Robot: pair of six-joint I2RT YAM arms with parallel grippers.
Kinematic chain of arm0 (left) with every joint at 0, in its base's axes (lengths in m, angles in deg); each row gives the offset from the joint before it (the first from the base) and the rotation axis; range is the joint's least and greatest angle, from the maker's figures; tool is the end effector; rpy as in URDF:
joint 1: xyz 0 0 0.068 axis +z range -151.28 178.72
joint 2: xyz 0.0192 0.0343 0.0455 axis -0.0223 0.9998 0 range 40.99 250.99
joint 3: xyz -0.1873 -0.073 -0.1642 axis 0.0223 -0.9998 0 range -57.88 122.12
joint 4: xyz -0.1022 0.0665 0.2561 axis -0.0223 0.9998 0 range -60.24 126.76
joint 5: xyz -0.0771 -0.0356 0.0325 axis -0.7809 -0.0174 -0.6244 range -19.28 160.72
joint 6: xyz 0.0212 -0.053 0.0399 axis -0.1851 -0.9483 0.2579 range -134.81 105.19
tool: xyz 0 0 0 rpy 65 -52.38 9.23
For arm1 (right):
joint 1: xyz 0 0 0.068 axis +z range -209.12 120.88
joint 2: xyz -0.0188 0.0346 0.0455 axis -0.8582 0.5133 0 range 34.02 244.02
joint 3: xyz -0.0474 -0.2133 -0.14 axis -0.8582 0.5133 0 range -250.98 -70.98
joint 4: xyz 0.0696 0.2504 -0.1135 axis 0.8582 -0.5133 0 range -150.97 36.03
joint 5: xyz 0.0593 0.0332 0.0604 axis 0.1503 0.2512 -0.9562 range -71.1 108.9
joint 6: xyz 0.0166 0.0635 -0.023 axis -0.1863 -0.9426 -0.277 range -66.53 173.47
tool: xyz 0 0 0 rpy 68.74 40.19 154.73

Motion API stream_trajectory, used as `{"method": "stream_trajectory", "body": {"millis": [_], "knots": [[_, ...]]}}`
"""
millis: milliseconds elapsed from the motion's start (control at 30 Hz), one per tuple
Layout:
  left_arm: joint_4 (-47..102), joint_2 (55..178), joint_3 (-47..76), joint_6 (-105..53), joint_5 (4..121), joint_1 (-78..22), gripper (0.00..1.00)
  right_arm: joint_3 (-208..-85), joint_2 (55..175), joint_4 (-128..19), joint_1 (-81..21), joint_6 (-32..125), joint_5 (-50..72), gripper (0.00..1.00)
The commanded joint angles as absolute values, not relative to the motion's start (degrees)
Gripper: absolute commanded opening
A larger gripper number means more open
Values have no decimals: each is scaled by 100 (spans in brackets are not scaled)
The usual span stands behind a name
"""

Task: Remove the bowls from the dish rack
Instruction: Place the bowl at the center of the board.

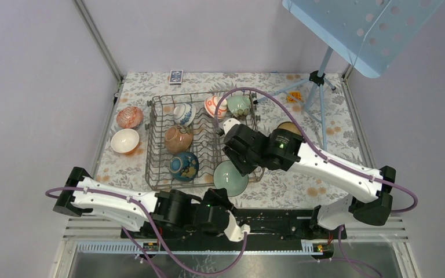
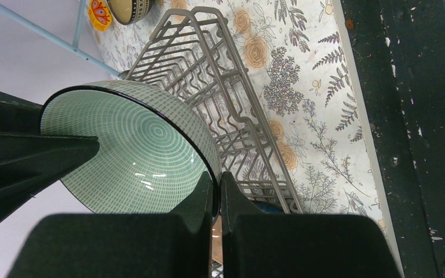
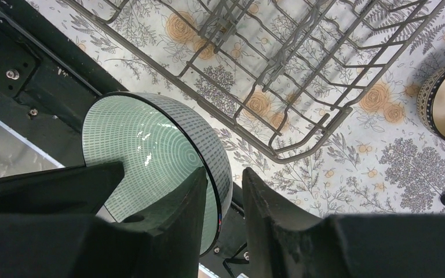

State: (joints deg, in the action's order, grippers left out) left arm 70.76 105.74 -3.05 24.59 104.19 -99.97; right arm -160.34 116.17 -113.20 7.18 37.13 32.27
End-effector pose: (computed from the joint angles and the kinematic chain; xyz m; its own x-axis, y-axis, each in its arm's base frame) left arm -0.0092 -0.2662 0.2585 0.6473 0.7311 -0.2155 0.6034 -0.3187 0.7310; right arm 0.1423 0.2916 0.3529 -0.5386 -0.5457 -0.6420 -0.7108 0.7034 -0.0016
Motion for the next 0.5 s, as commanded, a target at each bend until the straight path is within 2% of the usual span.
{"method": "stream_trajectory", "body": {"millis": [0, 167, 200, 233, 300, 333, 400, 467], "knots": [[6856, 10480, -58, 2487, 10735, -10042, 0, -15997, 11663, -11168, 817, 3658, 3400, 34], [6820, 10514, -45, 2282, 10764, -10042, 0, -15957, 11685, -11113, 871, 3616, 3373, 21], [6649, 10494, -102, 2208, 10872, -10042, 0, -15846, 11645, -11018, 882, 3526, 3345, 5], [6520, 10483, -128, 2165, 10987, -10042, 0, -15812, 11602, -10976, 882, 3486, 3374, 0], [6330, 10459, -130, 2027, 11221, -10046, 2, -15760, 11514, -10896, 882, 3386, 3480, 0], [6288, 10450, -110, 1943, 11292, -10042, 11, -15735, 11451, -10840, 882, 3319, 3533, 0], [6216, 10439, -72, 1732, 11438, -10034, 45, -15696, 11320, -10705, 882, 3187, 3717, 0], [6145, 10428, -55, 1526, 11602, -10033, 69, -15668, 11224, -10597, 881, 3071, 3917, 0]]}}
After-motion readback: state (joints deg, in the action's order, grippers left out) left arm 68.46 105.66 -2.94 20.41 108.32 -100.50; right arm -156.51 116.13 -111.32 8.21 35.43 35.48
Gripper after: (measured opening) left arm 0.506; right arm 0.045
